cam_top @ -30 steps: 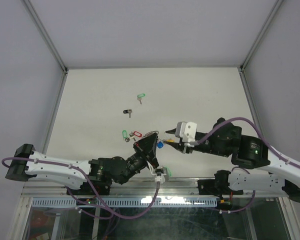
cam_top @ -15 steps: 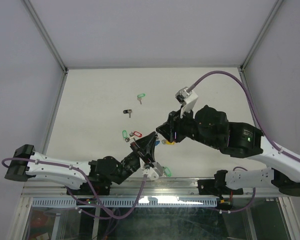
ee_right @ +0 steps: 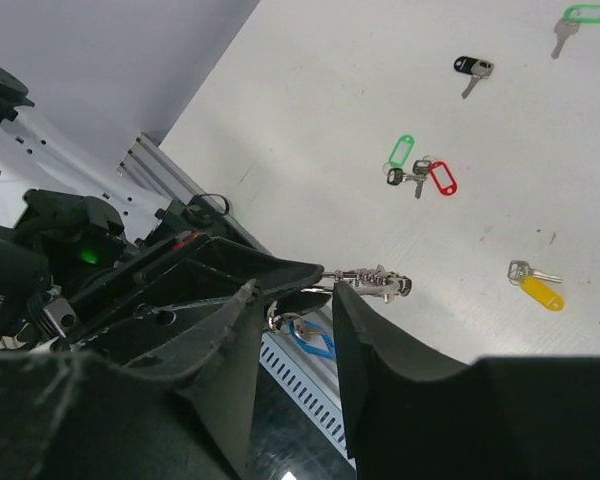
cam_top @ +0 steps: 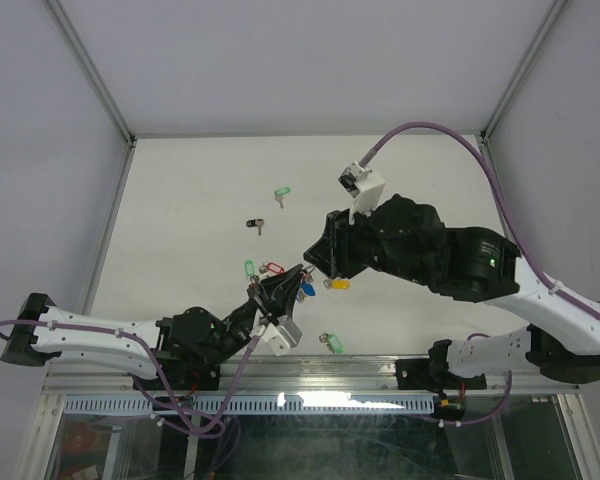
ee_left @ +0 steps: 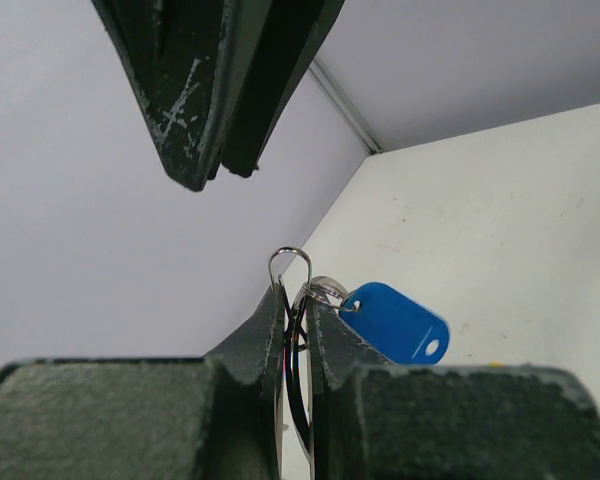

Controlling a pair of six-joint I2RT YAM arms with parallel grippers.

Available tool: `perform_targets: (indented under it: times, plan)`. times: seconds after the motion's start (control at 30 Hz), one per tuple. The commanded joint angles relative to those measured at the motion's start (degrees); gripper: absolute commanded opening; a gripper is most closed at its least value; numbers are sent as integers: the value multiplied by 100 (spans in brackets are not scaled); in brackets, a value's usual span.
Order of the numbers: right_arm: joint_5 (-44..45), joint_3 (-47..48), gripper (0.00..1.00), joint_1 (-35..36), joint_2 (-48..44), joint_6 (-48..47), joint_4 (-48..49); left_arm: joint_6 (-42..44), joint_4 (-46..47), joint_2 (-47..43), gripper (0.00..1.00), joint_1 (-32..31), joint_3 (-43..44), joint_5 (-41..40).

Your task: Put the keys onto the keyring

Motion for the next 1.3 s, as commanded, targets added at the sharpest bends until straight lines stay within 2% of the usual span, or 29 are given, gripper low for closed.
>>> perform_targets:
  times: [0.0,0.13,0.33,0.7,0.9,1.27]
  plan:
    - [-501,280,35,38,147,-88,48,-179,24,-95,0,77,187,116]
    - [-730,293,29,38,282,-130,-32,-169,6,-132,0,77,190,65]
    - [-775,193,26,38,363,-186,-83,-157,-127,-194,0,76,230,88]
    - [-872,201,28,42,587,-300,-377,-89,-228,-284,0,89,234,-4]
    - [-771,155,27,38,591,-369,-107,-83,-284,-224,0,84,262,17]
    - [-834,-2,10,36,584,-446,17,-90,-306,-207,0,84,335,29]
